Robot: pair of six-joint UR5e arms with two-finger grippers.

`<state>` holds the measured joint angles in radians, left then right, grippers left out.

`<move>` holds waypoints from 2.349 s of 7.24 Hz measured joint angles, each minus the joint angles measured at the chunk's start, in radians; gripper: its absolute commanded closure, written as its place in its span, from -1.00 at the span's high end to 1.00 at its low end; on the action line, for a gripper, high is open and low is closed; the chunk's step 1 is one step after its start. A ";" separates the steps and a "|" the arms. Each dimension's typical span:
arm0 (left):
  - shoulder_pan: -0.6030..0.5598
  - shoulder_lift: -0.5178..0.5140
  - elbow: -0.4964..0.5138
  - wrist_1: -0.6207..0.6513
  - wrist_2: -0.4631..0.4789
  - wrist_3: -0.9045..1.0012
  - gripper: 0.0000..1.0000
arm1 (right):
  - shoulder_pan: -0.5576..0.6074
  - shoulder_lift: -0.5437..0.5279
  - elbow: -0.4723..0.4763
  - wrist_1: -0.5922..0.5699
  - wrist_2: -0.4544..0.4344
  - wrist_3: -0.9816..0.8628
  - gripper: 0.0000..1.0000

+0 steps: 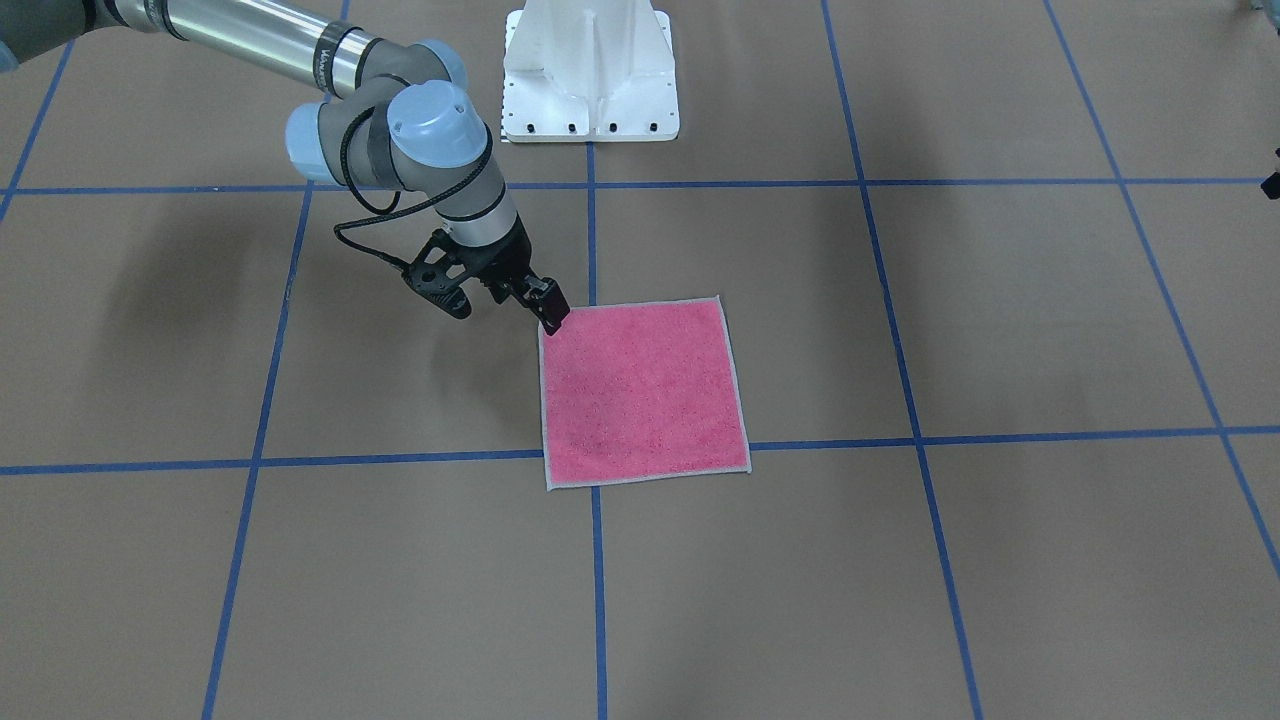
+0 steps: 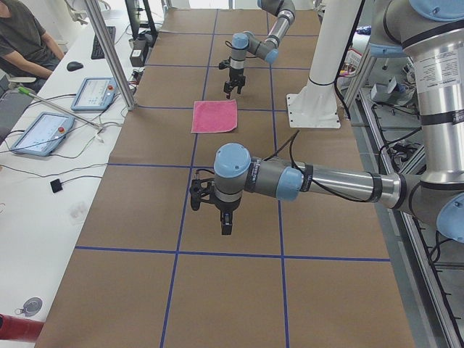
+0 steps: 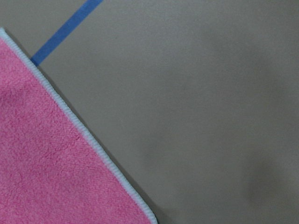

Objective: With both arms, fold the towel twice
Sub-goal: 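Lower the right gripper and pinch the towel's near corner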

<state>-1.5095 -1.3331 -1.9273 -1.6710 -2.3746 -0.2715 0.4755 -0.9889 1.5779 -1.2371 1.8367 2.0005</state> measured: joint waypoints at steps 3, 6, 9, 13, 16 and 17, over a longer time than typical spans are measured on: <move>0.000 0.002 0.000 0.000 0.000 0.000 1.00 | -0.001 0.035 -0.039 -0.003 0.001 0.033 0.64; 0.000 0.004 -0.002 0.000 0.000 -0.001 1.00 | -0.001 0.043 -0.045 -0.005 0.001 0.059 0.50; 0.000 0.004 0.000 0.001 0.000 -0.002 1.00 | -0.002 0.053 -0.046 -0.010 0.002 0.067 0.08; 0.000 0.003 -0.001 0.000 0.000 -0.003 1.00 | -0.018 0.056 -0.043 -0.010 0.001 0.068 -0.21; 0.000 0.002 -0.002 -0.002 0.000 -0.025 1.00 | -0.020 0.053 -0.036 -0.011 0.001 0.066 -0.21; 0.000 0.002 -0.002 -0.002 0.000 -0.027 1.00 | -0.020 0.051 -0.034 -0.012 0.001 0.066 -0.21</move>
<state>-1.5094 -1.3314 -1.9297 -1.6734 -2.3746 -0.2981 0.4557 -0.9376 1.5436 -1.2488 1.8377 2.0665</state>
